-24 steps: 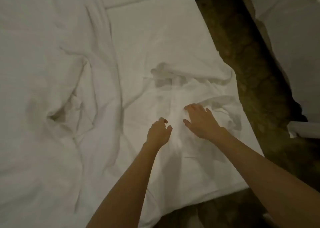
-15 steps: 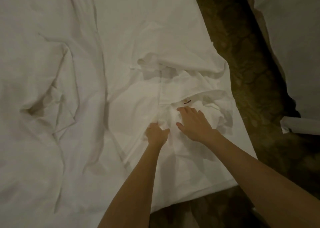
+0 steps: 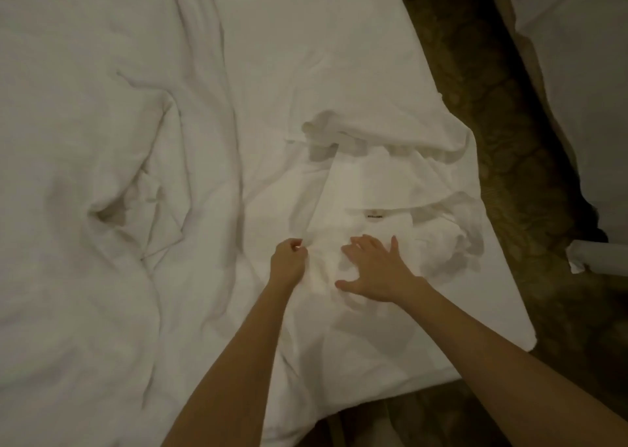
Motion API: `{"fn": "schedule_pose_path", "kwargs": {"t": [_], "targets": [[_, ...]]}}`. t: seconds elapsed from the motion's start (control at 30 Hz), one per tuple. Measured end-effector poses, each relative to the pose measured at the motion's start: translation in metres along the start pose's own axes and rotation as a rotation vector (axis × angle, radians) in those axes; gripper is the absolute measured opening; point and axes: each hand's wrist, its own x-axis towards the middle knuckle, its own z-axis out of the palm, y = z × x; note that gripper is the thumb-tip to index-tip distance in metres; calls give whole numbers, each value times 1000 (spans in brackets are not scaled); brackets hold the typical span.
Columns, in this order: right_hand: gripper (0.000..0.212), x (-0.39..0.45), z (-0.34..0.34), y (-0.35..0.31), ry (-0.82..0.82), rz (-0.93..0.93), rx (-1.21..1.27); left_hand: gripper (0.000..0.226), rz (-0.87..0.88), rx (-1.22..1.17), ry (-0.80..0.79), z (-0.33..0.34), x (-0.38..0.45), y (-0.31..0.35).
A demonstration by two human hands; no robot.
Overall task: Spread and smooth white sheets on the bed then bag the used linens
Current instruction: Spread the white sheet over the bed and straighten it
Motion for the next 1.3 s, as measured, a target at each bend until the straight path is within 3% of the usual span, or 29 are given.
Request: {"fn": "schedule_pose_path", "kwargs": {"t": [0.23, 0.43, 0.53, 0.7, 0.83, 0.97, 1.07, 1.2, 1.3], "targets": [[112, 2, 25, -94, -9, 32, -58, 32, 145, 123, 115, -99, -6, -20], [75, 4, 50, -150, 202, 101, 2, 29, 193, 255, 203, -166, 3, -64], [60, 7, 61, -160, 414, 82, -34, 28, 192, 350, 263, -206, 7, -92], [48, 9, 69, -173, 557, 77, -159, 28, 160, 461, 370, -274, 15, -119], [31, 9, 83, -194, 479, 25, -115, 34, 15, 179, 393, -287, 13, -134], [23, 8, 93, -211, 478, 12, -102, 28, -250, -722, 244, -243, -15, -145], [12, 7, 94, -211, 362, 6, 20, 19, -318, -1105, 150, -199, -31, -149], [21, 3, 98, -198, 190, 152, 442, 23, -181, -989, 67, -149, -55, -130], [26, 1, 103, -187, 157, 296, 918, 15, -13, -719, 304, -136, -65, -107]]}}
